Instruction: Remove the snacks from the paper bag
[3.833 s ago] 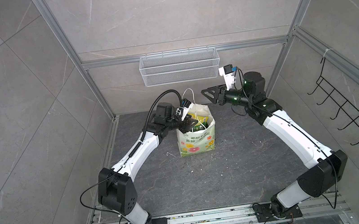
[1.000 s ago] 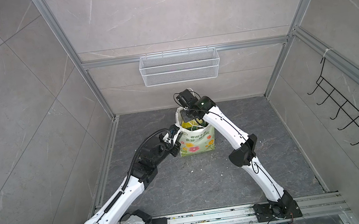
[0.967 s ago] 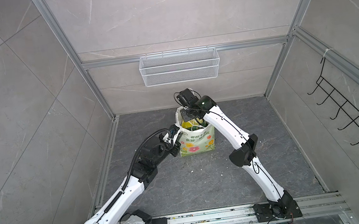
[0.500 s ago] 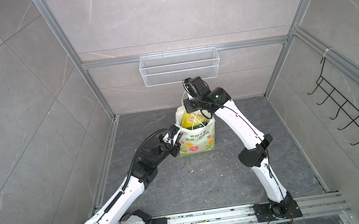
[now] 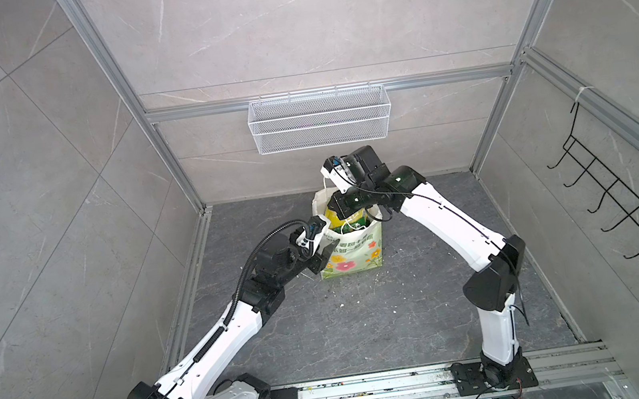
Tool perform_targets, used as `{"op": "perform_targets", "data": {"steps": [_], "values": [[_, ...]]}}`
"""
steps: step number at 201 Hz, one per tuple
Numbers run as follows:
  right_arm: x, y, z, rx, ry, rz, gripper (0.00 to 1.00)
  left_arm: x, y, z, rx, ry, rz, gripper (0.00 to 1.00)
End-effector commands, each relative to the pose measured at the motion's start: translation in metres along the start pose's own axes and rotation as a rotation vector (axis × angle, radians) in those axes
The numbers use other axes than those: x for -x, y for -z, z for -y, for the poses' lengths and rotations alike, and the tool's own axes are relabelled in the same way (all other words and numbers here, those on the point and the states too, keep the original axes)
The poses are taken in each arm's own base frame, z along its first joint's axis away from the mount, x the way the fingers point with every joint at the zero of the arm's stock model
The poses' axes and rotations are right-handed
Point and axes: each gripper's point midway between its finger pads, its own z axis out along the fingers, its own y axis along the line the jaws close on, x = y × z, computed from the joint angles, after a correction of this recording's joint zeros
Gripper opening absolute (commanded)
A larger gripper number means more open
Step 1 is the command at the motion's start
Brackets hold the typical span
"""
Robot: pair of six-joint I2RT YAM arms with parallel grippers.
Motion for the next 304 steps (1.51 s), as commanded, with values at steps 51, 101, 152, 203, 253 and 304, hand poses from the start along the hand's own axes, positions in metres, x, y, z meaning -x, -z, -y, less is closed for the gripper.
{"op": "perform_targets", "data": {"steps": [51,101,152,203,253,304], "values": [[0.040,0.033,-0.007,0.006,0.028,0.198,0.00,0.063,-0.028,0.028,-0.290,0.006,0.198,0.79],[0.041,0.028,-0.008,0.021,0.012,0.202,0.00,0.061,-0.053,0.018,-0.277,0.056,0.188,0.76],[0.040,0.031,-0.009,0.028,0.002,0.220,0.02,0.054,-0.065,0.011,-0.240,0.107,0.187,0.29],[0.050,0.049,-0.002,-0.006,-0.026,0.279,0.48,0.045,-0.063,0.012,-0.226,0.130,0.160,0.09],[0.063,0.080,0.000,-0.001,-0.048,0.342,0.68,0.040,-0.060,0.014,-0.225,0.132,0.143,0.00],[0.052,0.099,0.031,-0.081,-0.088,0.340,0.72,0.047,-0.053,0.017,-0.236,0.104,0.160,0.00]]}}
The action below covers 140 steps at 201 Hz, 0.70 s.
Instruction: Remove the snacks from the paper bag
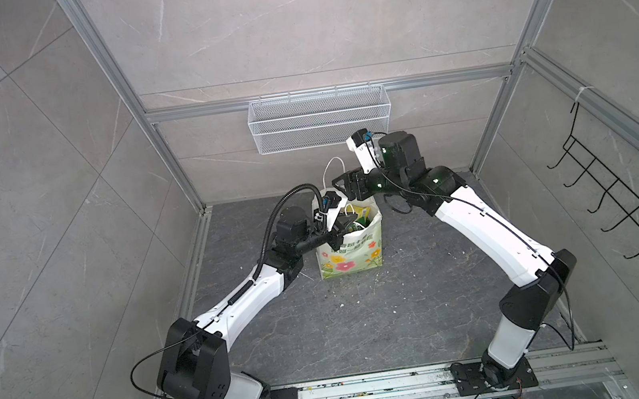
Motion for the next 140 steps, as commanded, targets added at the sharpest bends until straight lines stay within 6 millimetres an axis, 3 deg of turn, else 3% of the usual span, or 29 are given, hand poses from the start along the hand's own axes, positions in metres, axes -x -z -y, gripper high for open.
{"op": "perform_targets", "data": {"steps": [1,20,46,53,79,105,140], "values": [[0.004,0.016,0.017,-0.036,-0.044,0.026,0.72,0.015,0.009,0.007,-0.010,-0.029,0.035,0.00],[0.003,0.008,0.029,-0.067,-0.076,-0.023,0.70,0.016,0.011,0.014,-0.036,-0.046,0.043,0.00],[-0.016,-0.020,0.030,-0.056,-0.112,-0.182,0.62,0.013,0.012,0.025,-0.064,-0.083,0.043,0.00],[-0.029,-0.028,0.032,-0.069,-0.123,-0.248,0.60,0.014,0.012,0.030,-0.078,-0.097,0.039,0.00],[-0.047,-0.045,0.035,-0.130,-0.101,-0.359,0.57,0.013,0.013,0.039,-0.089,-0.123,0.020,0.00],[-0.068,-0.060,0.027,-0.128,-0.099,-0.425,0.60,0.010,0.014,0.040,-0.081,-0.135,0.012,0.00],[-0.097,-0.079,0.034,-0.168,-0.109,-0.503,0.63,0.004,0.013,0.044,-0.085,-0.140,-0.005,0.00]]}}
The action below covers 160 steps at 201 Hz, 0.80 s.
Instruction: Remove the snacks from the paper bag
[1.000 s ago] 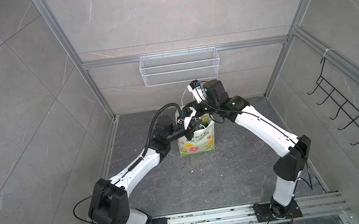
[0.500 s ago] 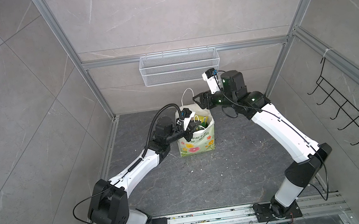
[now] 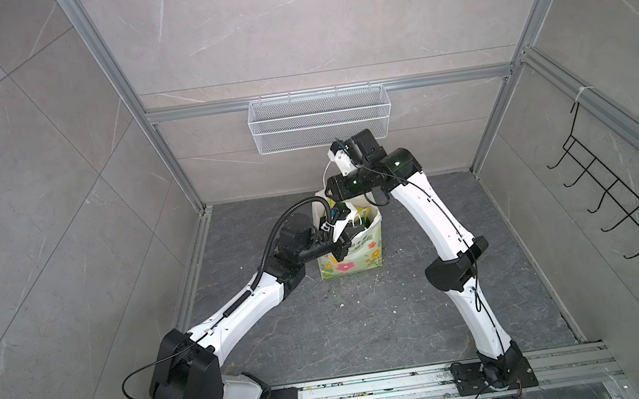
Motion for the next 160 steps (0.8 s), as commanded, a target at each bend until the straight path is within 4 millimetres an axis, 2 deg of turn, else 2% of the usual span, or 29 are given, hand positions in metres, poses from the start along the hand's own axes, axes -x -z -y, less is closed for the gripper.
{"op": "perform_targets", "data": {"steps": [1,54,93,104,109,117,146,155,160], "values": [[-0.027,-0.010,0.009,-0.058,-0.021,-0.106,0.64,0.006,0.005,0.009,-0.015,-0.045,0.014,0.00],[-0.041,-0.038,0.026,-0.168,-0.015,-0.147,0.66,-0.005,0.004,0.017,0.004,-0.060,-0.006,0.00],[-0.045,-0.063,0.024,-0.213,-0.011,-0.142,0.69,-0.005,0.003,0.022,0.001,-0.069,-0.014,0.00],[-0.047,-0.069,0.023,-0.232,-0.010,-0.140,0.73,-0.006,0.004,0.022,0.003,-0.069,-0.018,0.00],[-0.048,-0.072,0.024,-0.242,-0.010,-0.140,0.81,-0.006,0.004,0.022,0.003,-0.070,-0.017,0.00],[-0.050,-0.076,0.026,-0.262,-0.015,-0.143,0.85,-0.006,0.005,0.023,0.002,-0.071,-0.017,0.00],[-0.061,-0.092,0.036,-0.346,-0.002,-0.163,0.79,-0.007,0.006,0.023,0.008,-0.073,-0.019,0.00],[-0.060,-0.091,0.038,-0.361,0.001,-0.157,0.74,-0.007,0.006,0.023,0.008,-0.072,-0.019,0.00],[-0.068,-0.101,0.043,-0.382,0.004,-0.179,0.71,-0.007,0.007,0.023,0.010,-0.071,-0.019,0.00]]}}
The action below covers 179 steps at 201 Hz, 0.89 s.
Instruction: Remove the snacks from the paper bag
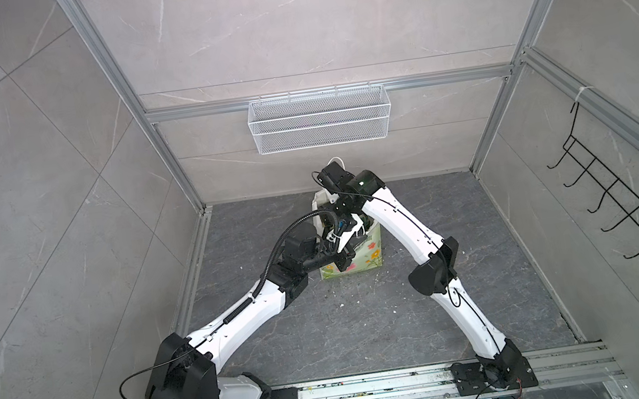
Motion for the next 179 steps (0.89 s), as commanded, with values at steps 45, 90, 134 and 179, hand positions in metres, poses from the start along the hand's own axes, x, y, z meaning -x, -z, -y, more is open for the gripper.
{"op": "perform_targets", "data": {"steps": [45,90,134,179], "values": [[-0.003,-0.025,0.019,-0.155,0.006,0.005,0.28,0.011,0.011,0.001,0.031,-0.041,0.025,0.00],[0.013,0.007,0.024,-0.155,0.001,0.069,0.05,0.007,0.013,-0.001,0.051,-0.038,0.015,0.00],[0.029,0.052,0.036,-0.143,-0.010,0.142,0.00,0.005,0.017,-0.004,0.083,-0.041,0.014,0.00],[0.043,0.096,0.043,-0.080,-0.031,0.214,0.00,0.000,0.026,-0.008,0.136,-0.051,0.008,0.00]]}}
